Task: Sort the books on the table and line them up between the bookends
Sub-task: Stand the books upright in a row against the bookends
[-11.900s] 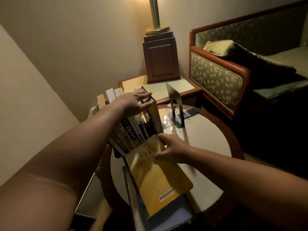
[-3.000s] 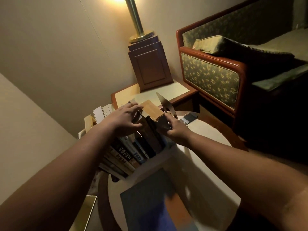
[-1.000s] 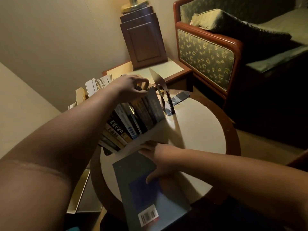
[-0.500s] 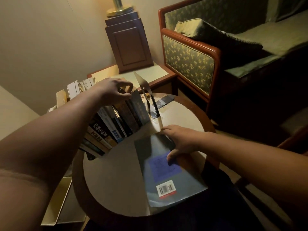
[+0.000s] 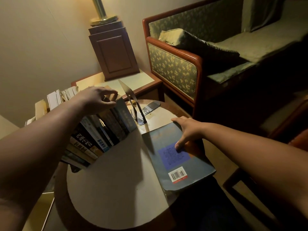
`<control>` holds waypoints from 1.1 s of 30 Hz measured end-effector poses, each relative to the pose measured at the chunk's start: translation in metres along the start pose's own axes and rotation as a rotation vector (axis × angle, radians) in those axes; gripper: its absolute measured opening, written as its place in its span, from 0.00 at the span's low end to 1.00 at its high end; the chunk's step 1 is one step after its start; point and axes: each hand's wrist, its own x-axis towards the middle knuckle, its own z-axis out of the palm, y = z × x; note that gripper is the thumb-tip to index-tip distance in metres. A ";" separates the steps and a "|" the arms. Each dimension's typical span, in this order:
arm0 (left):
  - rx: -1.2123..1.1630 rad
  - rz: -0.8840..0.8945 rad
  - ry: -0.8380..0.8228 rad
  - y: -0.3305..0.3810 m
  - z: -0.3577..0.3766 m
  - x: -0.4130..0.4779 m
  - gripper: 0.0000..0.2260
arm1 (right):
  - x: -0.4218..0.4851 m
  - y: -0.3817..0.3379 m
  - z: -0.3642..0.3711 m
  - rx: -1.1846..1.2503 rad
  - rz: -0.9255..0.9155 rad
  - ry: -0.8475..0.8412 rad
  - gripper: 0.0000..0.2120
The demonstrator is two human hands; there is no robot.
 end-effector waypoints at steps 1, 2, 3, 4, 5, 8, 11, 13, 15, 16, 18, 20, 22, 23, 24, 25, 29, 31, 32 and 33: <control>0.001 0.003 0.001 0.001 0.000 0.000 0.25 | 0.001 0.002 0.000 0.029 0.006 0.004 0.61; -0.003 0.005 0.003 0.002 0.000 -0.001 0.25 | 0.002 0.004 -0.001 0.065 0.016 0.005 0.61; -0.003 0.009 0.009 0.003 -0.001 -0.001 0.24 | 0.003 0.006 -0.001 0.101 0.024 0.003 0.60; 0.000 0.013 0.015 0.004 -0.001 -0.001 0.24 | 0.004 0.008 -0.001 0.126 0.032 -0.002 0.59; 0.002 0.016 0.017 0.005 -0.001 -0.001 0.24 | 0.005 0.009 -0.001 0.145 0.036 -0.011 0.58; -0.004 0.010 0.013 0.006 -0.001 -0.001 0.24 | 0.007 0.012 0.001 0.193 0.042 -0.025 0.56; -0.002 0.002 0.013 0.004 -0.001 -0.002 0.24 | 0.003 0.021 0.003 0.294 0.045 0.021 0.46; -0.009 -0.003 0.015 0.003 0.000 -0.001 0.24 | -0.008 0.030 0.006 0.361 0.065 0.070 0.40; -0.008 0.007 0.014 0.000 0.000 0.000 0.24 | -0.022 0.037 0.013 0.374 0.085 0.120 0.37; -0.004 0.012 0.011 -0.001 0.001 0.001 0.24 | -0.030 0.040 0.017 0.363 0.094 0.156 0.38; 0.008 0.020 0.006 -0.005 0.001 0.003 0.24 | -0.046 0.047 0.026 0.370 0.123 0.246 0.39; 0.012 0.021 0.004 -0.007 0.000 0.002 0.23 | -0.060 0.052 0.035 0.411 0.159 0.334 0.38; 0.018 0.022 -0.001 -0.006 0.001 0.001 0.23 | -0.072 0.055 0.043 0.482 0.190 0.386 0.37; 0.022 0.017 -0.003 -0.007 0.001 0.001 0.24 | -0.075 0.055 0.046 0.542 0.202 0.399 0.37; 0.026 0.013 -0.006 -0.007 0.001 0.000 0.24 | -0.078 0.054 0.048 0.601 0.214 0.411 0.36; 0.028 0.013 -0.006 -0.006 0.001 -0.001 0.24 | -0.081 0.053 0.050 0.645 0.228 0.431 0.34; 0.043 0.036 0.011 -0.006 0.003 0.000 0.24 | -0.088 0.047 0.053 0.764 0.220 0.511 0.34; 0.049 0.036 0.014 -0.006 0.003 0.001 0.24 | -0.092 0.042 0.056 0.838 0.170 0.548 0.34; 0.054 0.033 0.011 -0.006 0.003 0.001 0.24 | -0.093 0.039 0.058 0.862 0.142 0.564 0.34; 0.070 0.038 0.010 -0.007 0.002 0.001 0.24 | -0.094 0.035 0.058 0.896 0.118 0.575 0.34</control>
